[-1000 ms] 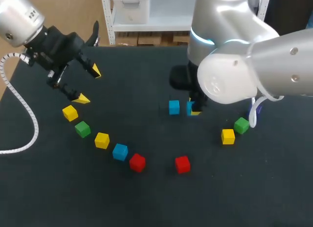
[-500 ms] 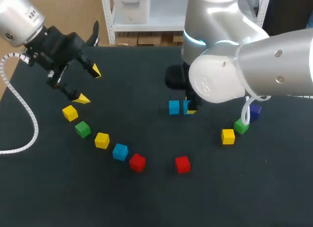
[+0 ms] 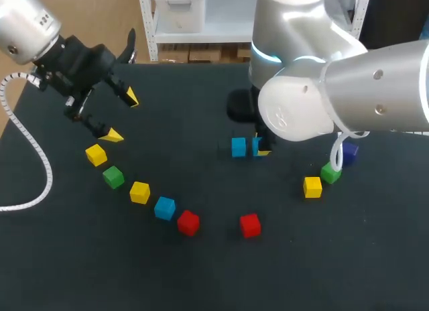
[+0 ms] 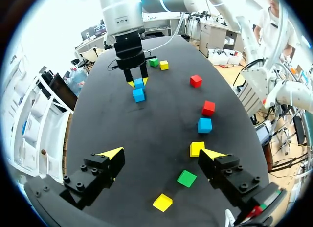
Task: Place the blue cubes, place green cubes on the blue cubes, place the yellow cubes on the green cubes, then place the red cubes on the yellow cubes, and place purple cube on the red cubes.
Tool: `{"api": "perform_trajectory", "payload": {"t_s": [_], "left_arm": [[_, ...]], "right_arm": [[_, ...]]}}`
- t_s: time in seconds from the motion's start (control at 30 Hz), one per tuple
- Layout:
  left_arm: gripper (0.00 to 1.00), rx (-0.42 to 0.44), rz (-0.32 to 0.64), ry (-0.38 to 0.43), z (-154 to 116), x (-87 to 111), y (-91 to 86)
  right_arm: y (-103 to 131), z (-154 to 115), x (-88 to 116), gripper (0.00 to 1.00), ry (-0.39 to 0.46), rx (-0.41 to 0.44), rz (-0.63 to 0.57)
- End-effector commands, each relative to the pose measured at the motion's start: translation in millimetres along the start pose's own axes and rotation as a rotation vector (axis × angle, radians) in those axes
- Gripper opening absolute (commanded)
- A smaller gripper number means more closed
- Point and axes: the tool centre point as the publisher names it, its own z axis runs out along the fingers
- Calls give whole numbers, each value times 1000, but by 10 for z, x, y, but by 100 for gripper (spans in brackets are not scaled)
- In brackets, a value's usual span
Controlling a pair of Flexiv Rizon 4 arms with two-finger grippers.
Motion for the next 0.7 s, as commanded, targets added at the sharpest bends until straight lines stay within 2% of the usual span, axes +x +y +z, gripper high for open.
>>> {"api": "perform_trajectory", "payload": {"t_s": [0.03, 0.7], "left_arm": [[100, -2, 3, -1, -2, 8, -7], [100, -2, 3, -1, -2, 8, -7]], "right_arm": [[-7, 8, 2, 0, -4, 2, 6], [-15, 42, -3, 0, -9, 4, 16]]}}
